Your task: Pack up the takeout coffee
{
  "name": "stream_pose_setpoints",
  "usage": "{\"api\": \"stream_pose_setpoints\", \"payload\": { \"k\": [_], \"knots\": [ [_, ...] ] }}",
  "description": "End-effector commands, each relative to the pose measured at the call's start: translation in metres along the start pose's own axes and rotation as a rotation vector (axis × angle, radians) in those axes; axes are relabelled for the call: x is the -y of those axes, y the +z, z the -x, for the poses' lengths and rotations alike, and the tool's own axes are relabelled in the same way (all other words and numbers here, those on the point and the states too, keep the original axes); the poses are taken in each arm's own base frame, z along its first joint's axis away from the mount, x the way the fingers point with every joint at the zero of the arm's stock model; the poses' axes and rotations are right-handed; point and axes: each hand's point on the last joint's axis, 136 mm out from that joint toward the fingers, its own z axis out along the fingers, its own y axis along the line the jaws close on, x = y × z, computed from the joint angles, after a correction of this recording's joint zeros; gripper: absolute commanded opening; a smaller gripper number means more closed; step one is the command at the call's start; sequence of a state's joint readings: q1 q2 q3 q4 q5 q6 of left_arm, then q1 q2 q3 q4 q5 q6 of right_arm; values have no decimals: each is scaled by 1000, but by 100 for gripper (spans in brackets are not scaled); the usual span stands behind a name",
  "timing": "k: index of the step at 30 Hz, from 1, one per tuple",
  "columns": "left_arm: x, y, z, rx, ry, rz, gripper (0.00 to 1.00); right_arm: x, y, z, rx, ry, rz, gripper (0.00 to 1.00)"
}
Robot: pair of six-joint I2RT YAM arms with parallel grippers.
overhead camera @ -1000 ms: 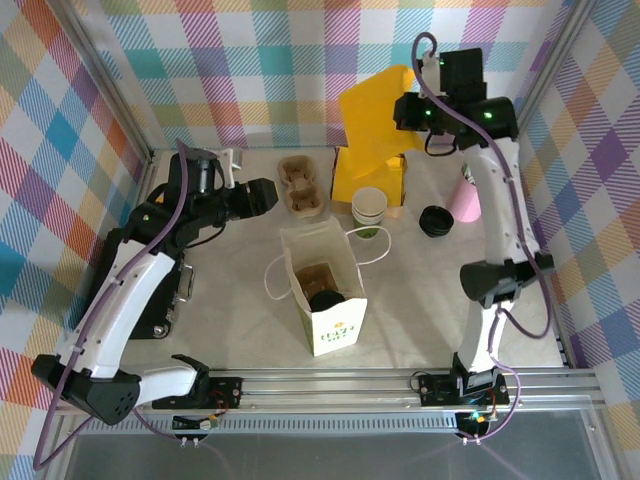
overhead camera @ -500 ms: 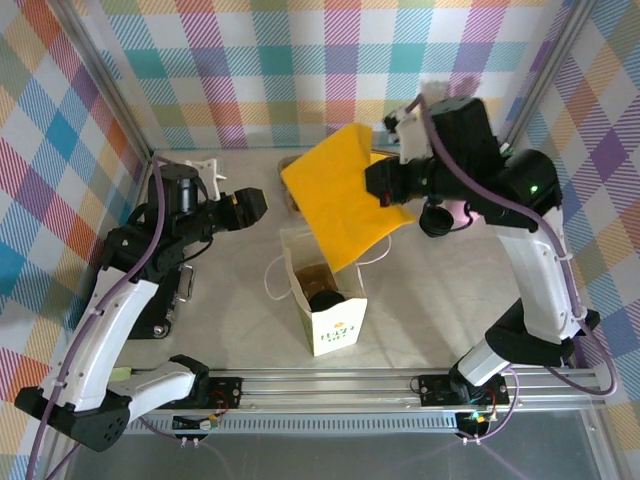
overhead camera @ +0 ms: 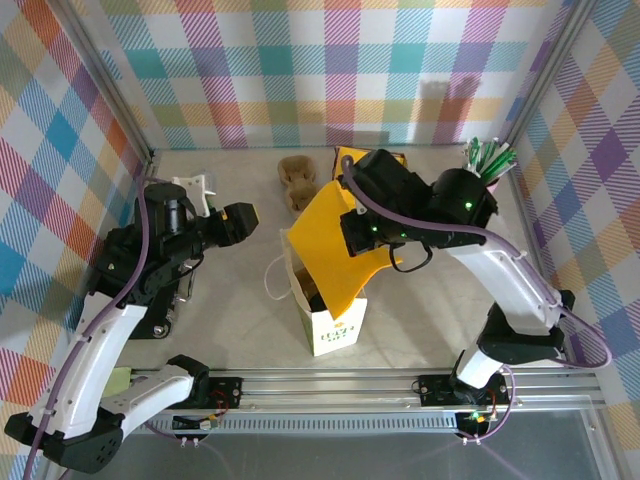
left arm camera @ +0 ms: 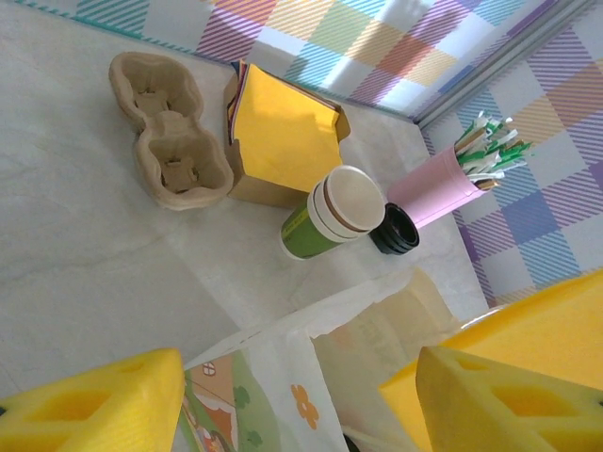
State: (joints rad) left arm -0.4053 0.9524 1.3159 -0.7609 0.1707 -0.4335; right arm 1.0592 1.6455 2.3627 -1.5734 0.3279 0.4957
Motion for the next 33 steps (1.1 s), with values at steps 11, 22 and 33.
{"api": "stream_pose_setpoints", "payload": {
  "k": [11,22,33],
  "knots": [
    [1,-3,-4,-8,-7,-2,66,-6,49,-5,-45,-79,-115,0],
    [-3,2,-8,-23,-5,9,66,-30,105,-33,-183,-75,-58,0],
    [1,7,-10,-35,-19,-18,66,-50,145,-59,-252,-5,67,5]
  ]
}}
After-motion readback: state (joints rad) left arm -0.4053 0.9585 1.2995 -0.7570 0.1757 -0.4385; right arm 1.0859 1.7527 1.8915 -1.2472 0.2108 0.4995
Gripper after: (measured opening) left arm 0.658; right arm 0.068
